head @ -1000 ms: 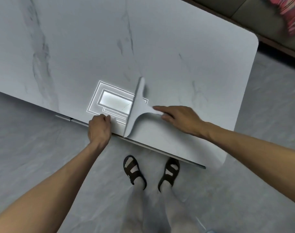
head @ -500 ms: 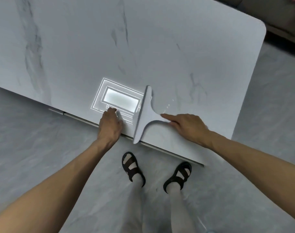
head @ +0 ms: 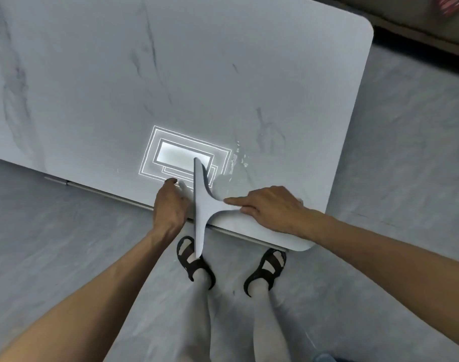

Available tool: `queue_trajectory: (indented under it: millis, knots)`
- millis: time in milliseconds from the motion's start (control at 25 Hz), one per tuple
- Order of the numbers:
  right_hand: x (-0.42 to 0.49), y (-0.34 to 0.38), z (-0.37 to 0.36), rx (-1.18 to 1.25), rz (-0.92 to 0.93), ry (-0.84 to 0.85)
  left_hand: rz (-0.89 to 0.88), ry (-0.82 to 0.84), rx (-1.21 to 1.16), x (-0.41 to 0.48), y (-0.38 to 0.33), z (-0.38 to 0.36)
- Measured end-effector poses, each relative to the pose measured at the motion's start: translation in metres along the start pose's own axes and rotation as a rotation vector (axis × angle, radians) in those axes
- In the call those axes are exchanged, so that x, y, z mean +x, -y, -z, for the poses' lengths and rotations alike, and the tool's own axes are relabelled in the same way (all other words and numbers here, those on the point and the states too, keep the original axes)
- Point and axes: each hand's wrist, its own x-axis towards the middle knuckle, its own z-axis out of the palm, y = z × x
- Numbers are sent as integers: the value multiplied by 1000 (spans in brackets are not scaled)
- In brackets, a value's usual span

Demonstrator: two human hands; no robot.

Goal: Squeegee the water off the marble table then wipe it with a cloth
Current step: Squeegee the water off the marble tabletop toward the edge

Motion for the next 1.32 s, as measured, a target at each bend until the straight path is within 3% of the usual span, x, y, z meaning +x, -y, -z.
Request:
queue_trajectory:
  millis: [120, 320, 440, 600, 840, 1040, 1200, 1320]
  knots:
    - [10, -1, -17, -41, 64, 60, -9, 5, 16, -13, -9, -4]
    - [-32, -77, 6, -124, -35, 15, -173, 129, 197, -23, -25, -33]
    - [-58, -114, 31, -176, -124, 3, -66, 242, 222, -20, -36, -42]
    - [-77, -144, 66, -248, -184, -4, -21, 276, 228, -8, -47, -38]
    - [-37, -97, 71, -217, -15, 46, 65, 35, 103, -5, -39, -10]
    - [43, -25, 32, -105, 169, 120, 119, -9, -26, 20, -29, 7]
    - [57, -36, 30, -70, 121, 60, 113, 22, -43, 30, -33, 4]
    - [41, -74, 50, -10, -92, -29, -18, 9, 41, 29, -50, -6]
